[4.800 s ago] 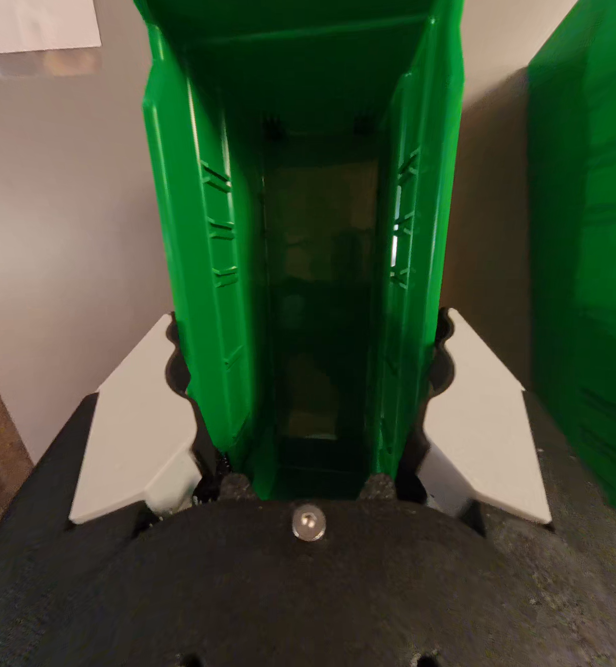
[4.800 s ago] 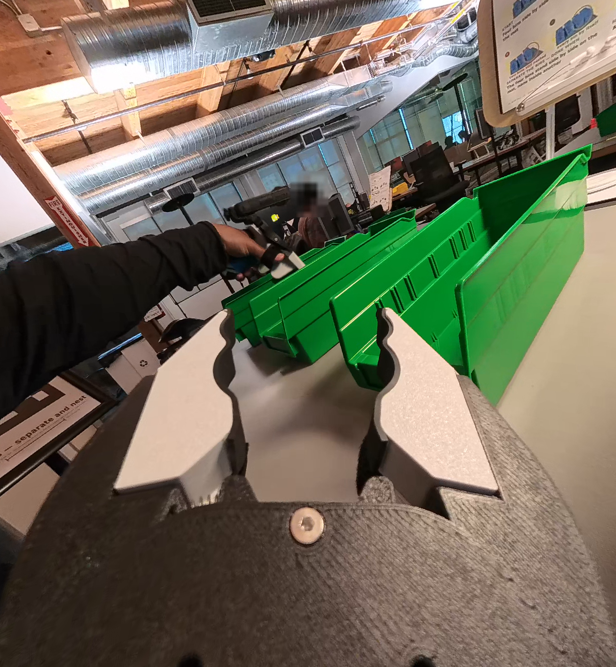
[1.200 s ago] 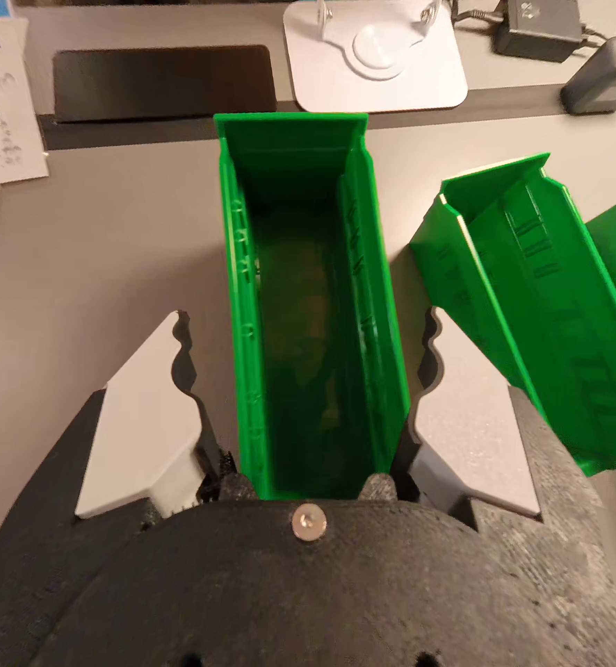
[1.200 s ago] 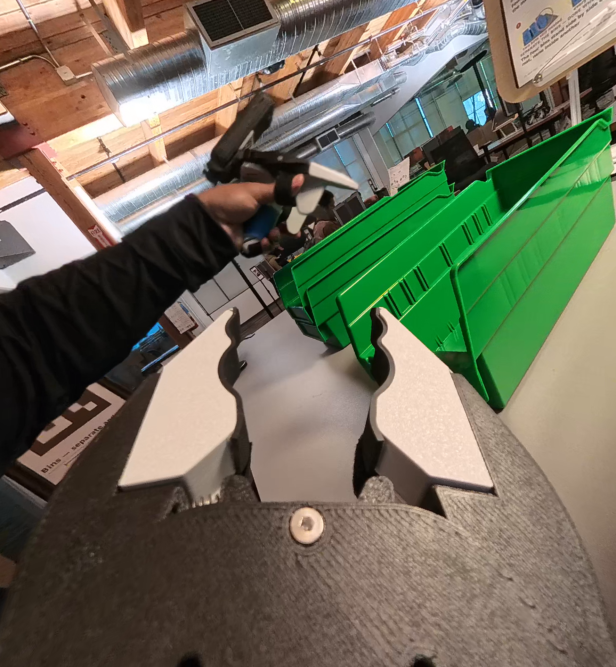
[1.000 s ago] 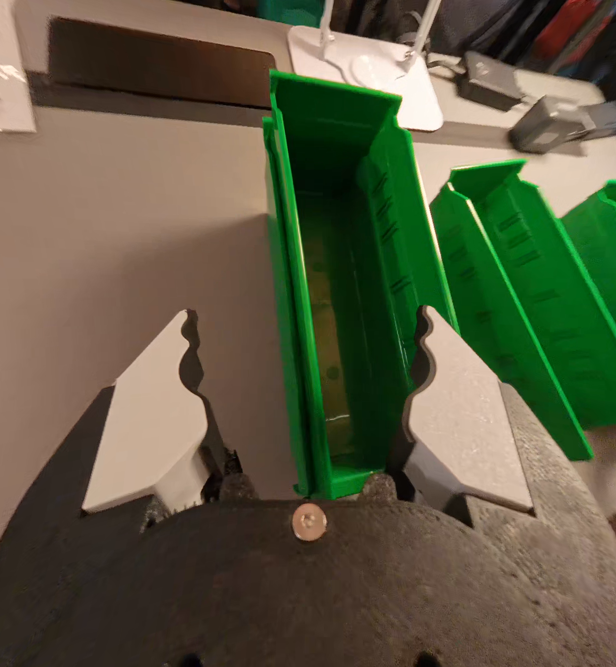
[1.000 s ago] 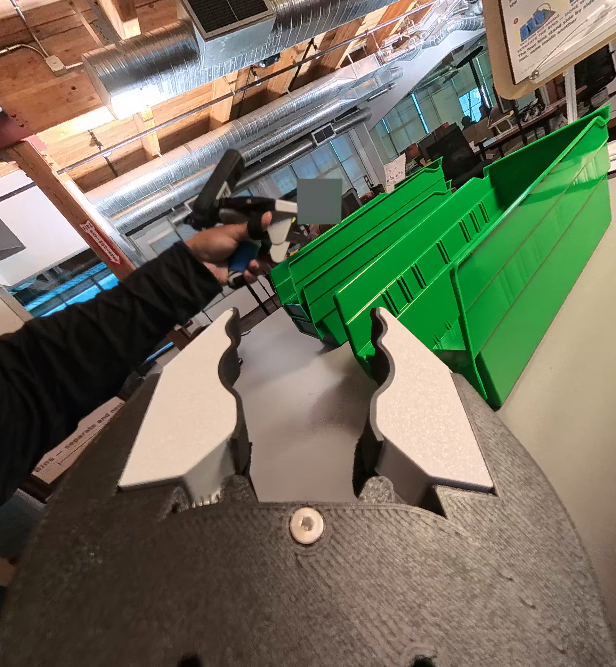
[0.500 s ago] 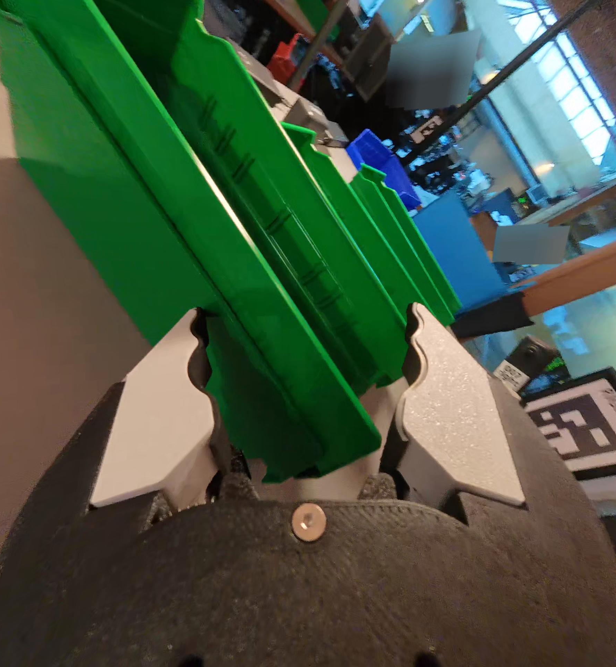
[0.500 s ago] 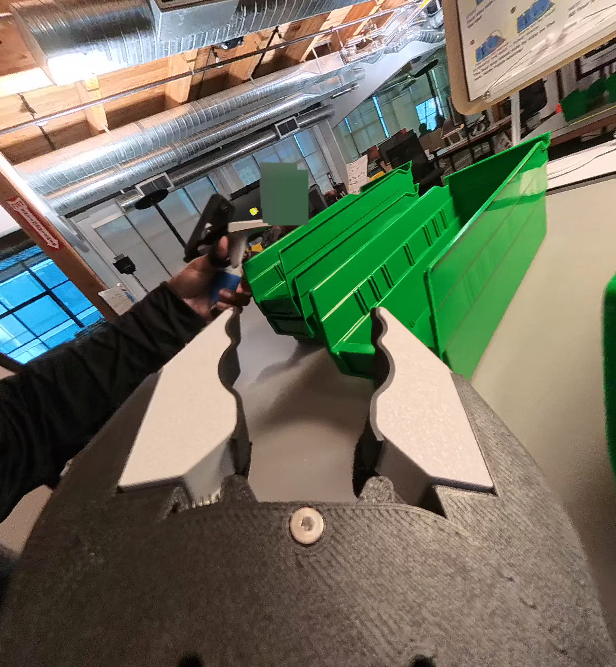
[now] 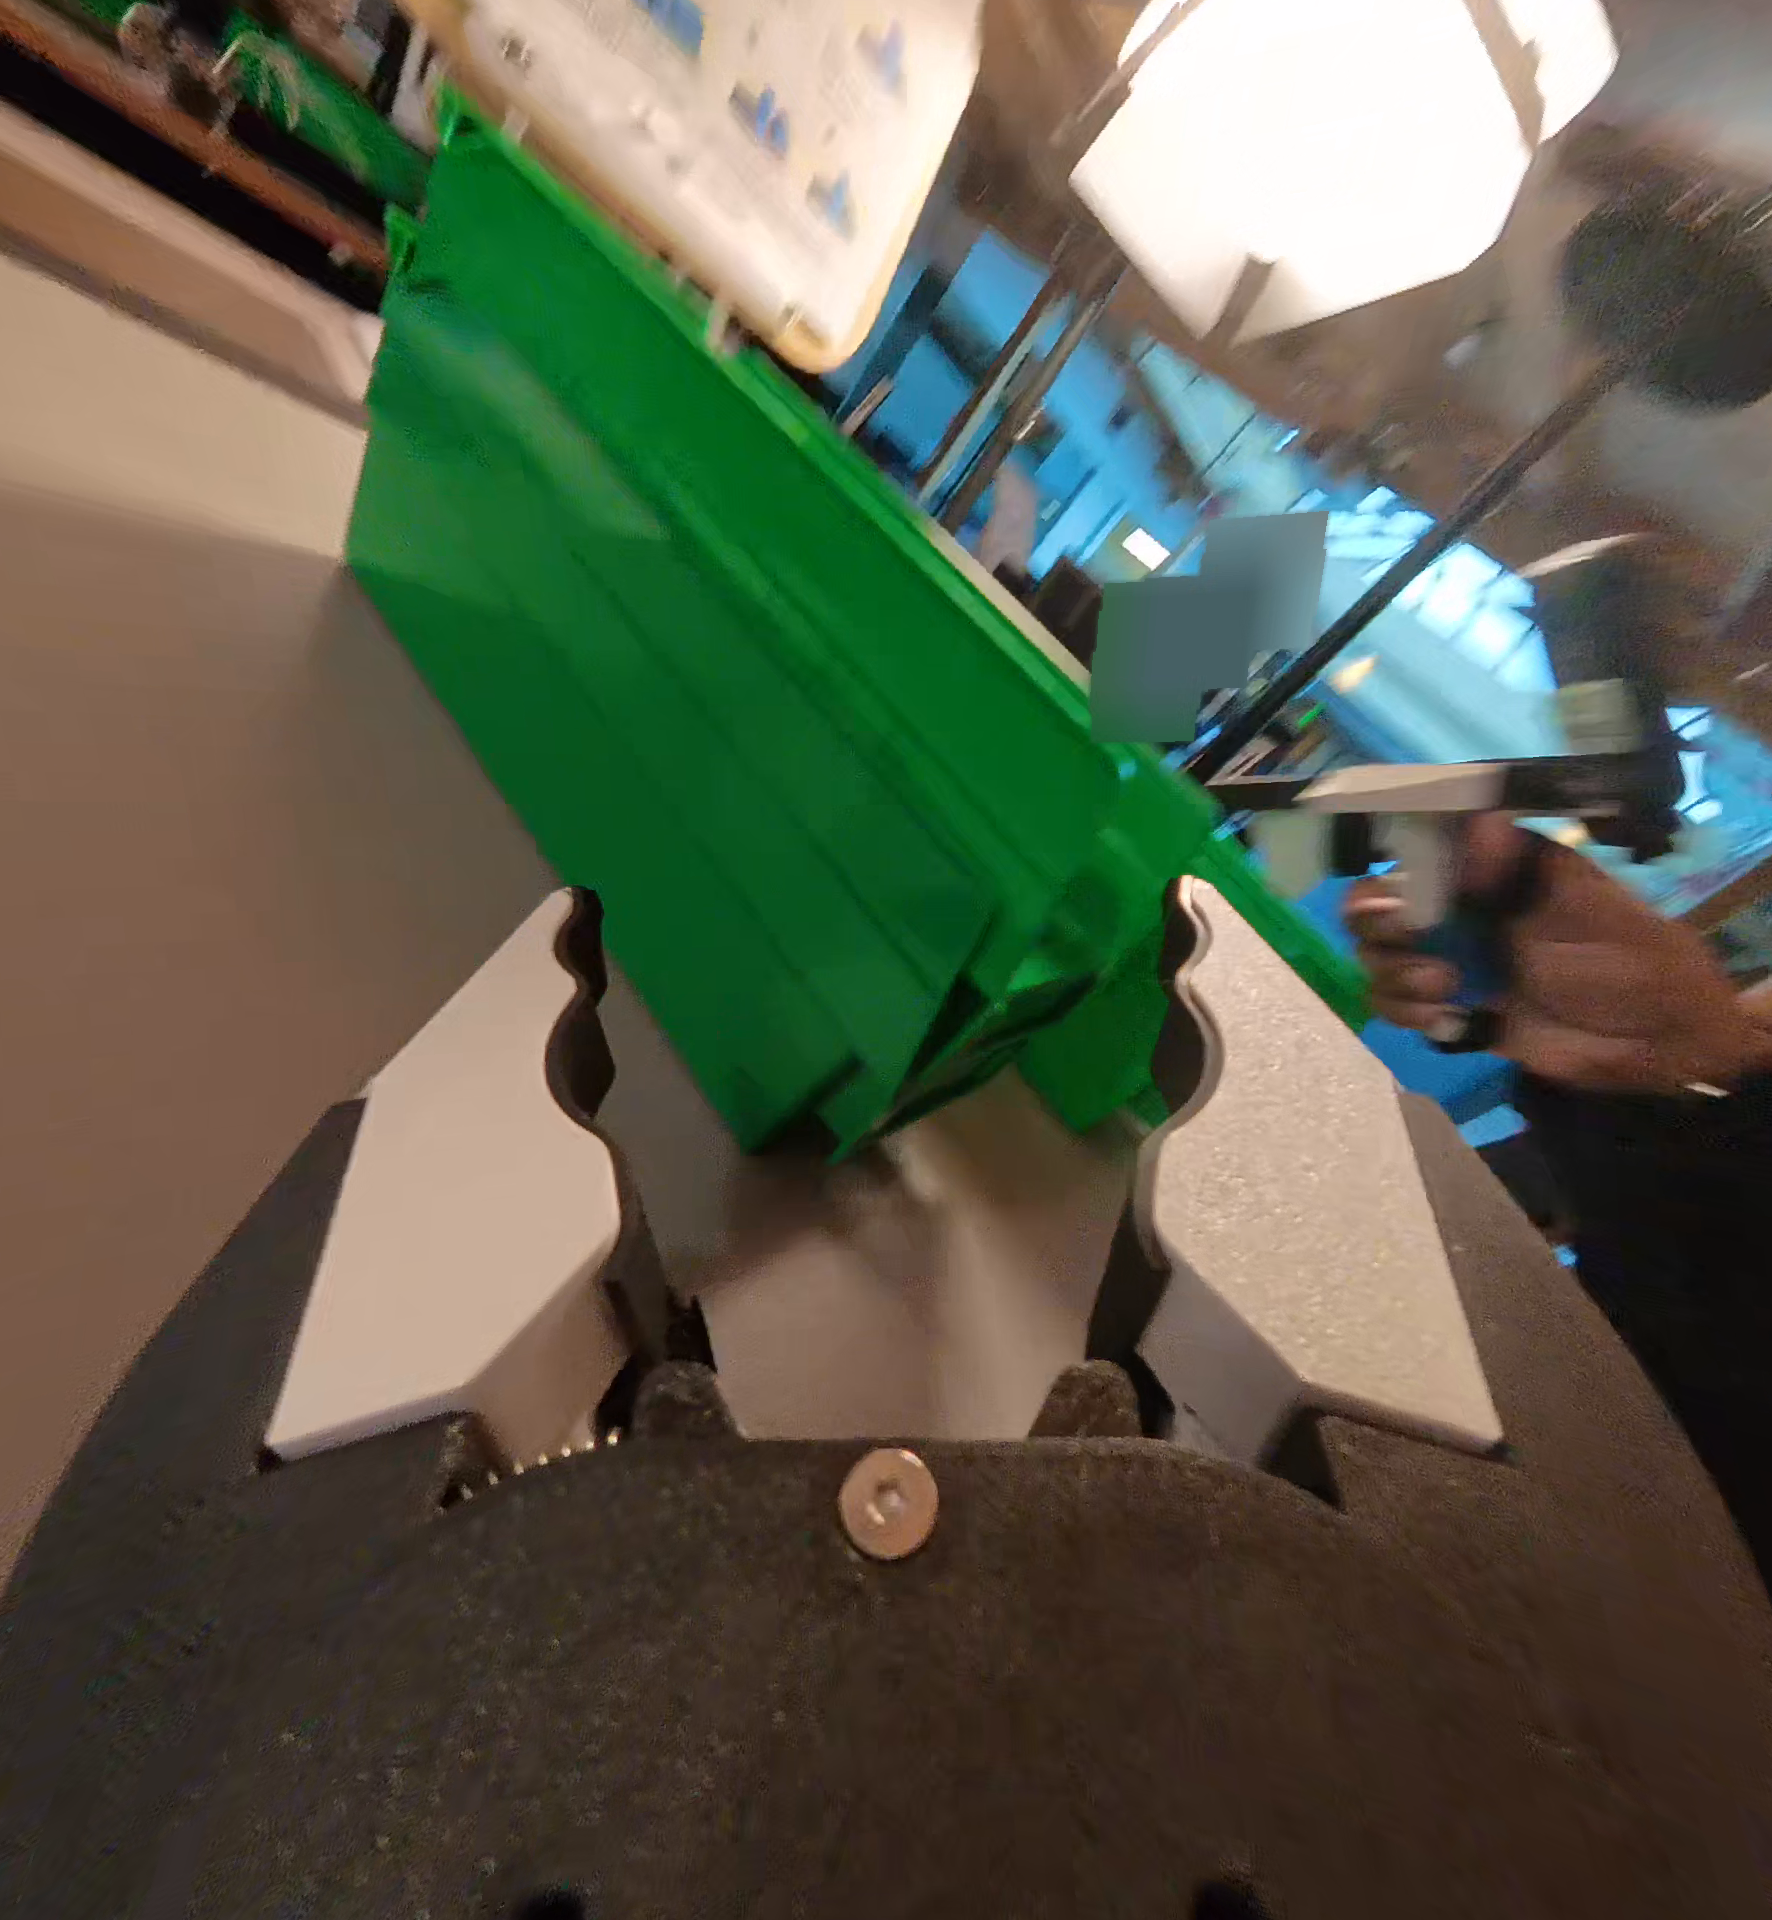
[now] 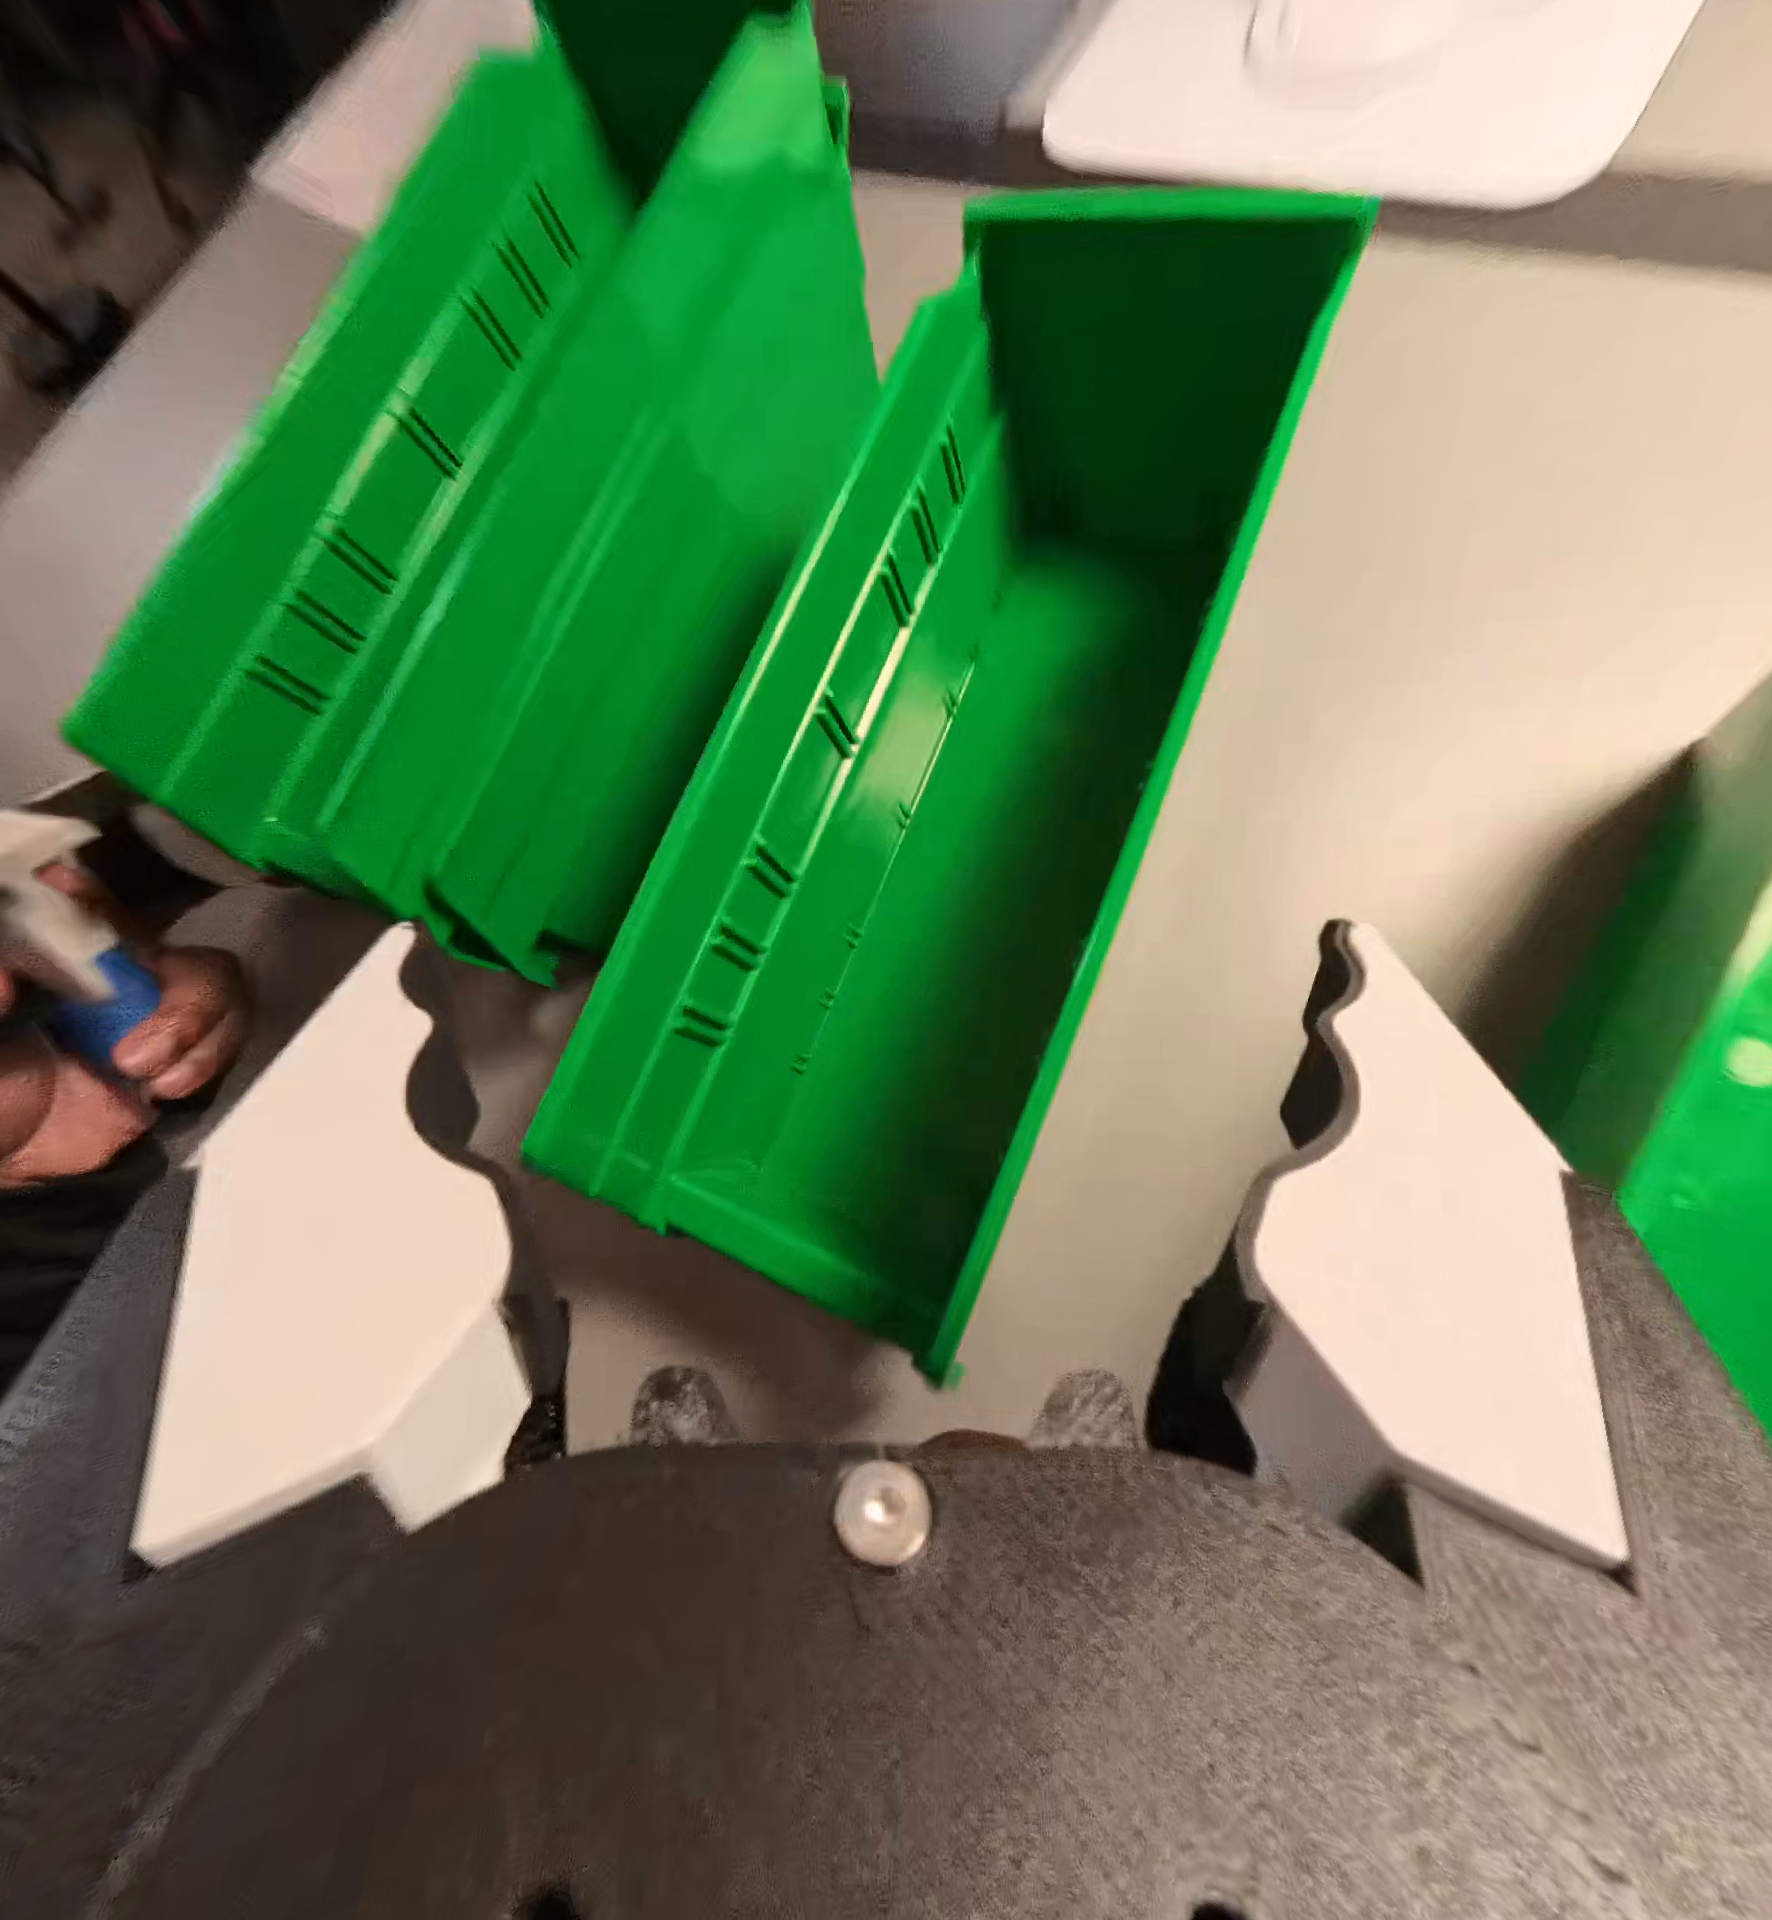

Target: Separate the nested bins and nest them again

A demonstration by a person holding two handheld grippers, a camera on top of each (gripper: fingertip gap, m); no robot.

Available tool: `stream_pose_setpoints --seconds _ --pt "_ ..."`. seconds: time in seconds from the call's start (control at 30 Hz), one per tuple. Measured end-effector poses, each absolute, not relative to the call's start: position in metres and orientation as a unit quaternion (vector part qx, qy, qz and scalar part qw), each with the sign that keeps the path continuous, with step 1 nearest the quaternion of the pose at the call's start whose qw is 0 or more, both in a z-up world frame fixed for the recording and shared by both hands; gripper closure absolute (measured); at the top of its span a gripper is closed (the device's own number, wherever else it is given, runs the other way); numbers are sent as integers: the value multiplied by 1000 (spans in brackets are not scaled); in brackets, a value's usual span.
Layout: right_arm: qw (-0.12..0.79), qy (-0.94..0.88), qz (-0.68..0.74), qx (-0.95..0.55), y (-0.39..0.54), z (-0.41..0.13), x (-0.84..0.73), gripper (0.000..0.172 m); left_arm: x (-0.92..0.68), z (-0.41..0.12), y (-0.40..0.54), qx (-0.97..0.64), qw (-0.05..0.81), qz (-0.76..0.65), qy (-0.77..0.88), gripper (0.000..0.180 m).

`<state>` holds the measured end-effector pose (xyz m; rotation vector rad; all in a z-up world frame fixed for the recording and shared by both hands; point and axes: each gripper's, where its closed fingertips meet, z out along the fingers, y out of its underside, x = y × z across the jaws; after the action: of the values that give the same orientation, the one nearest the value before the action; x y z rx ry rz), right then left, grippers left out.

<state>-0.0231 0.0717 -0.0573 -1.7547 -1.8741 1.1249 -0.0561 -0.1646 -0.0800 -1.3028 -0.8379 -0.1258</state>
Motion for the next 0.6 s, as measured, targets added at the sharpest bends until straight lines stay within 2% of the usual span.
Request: stream_pose_setpoints --seconds 0.13,0.43,0.6 --pt "92 -690 324 -641 62 -87 -52 13 -58 -69 -180 -547 744 -44 -382 79" --pt "80 -735 158 -655 65 -126 -66 14 -59 -76 -173 -562 730 -58 -385 80" --pt "67 -733 135 -664 66 -127 -67 19 -54 -71 -174 -560 739 -53 -371 81"
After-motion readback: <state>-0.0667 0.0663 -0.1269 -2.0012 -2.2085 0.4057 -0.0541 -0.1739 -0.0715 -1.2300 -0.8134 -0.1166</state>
